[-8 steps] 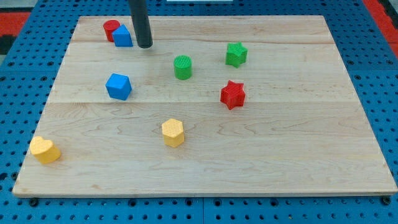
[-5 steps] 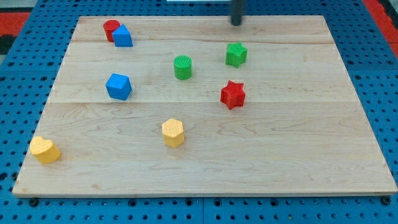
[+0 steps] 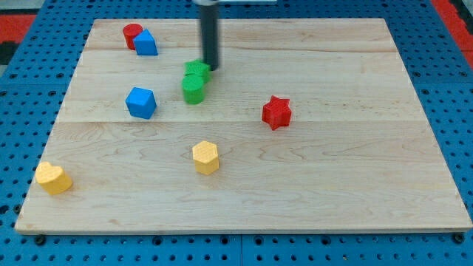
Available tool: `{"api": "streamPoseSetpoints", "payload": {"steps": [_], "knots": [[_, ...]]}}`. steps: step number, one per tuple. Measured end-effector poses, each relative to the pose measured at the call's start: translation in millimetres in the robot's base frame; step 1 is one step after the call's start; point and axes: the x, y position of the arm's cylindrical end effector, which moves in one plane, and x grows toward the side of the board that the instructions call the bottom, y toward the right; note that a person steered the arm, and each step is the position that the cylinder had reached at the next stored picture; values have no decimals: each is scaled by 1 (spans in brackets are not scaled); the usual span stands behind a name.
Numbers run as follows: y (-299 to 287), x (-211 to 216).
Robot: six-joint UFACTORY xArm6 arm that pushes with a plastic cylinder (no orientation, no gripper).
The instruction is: Move the green star closer to the blue triangle
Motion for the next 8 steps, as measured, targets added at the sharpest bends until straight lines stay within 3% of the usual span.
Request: {"api": "streamPoseSetpoints", "payload": {"steps": [1, 2, 3, 4, 5, 6, 8], "knots": [[28, 26], [15, 59], [-68, 59], [-95, 46], [-89, 55], [-45, 66], [-103, 32]]}}
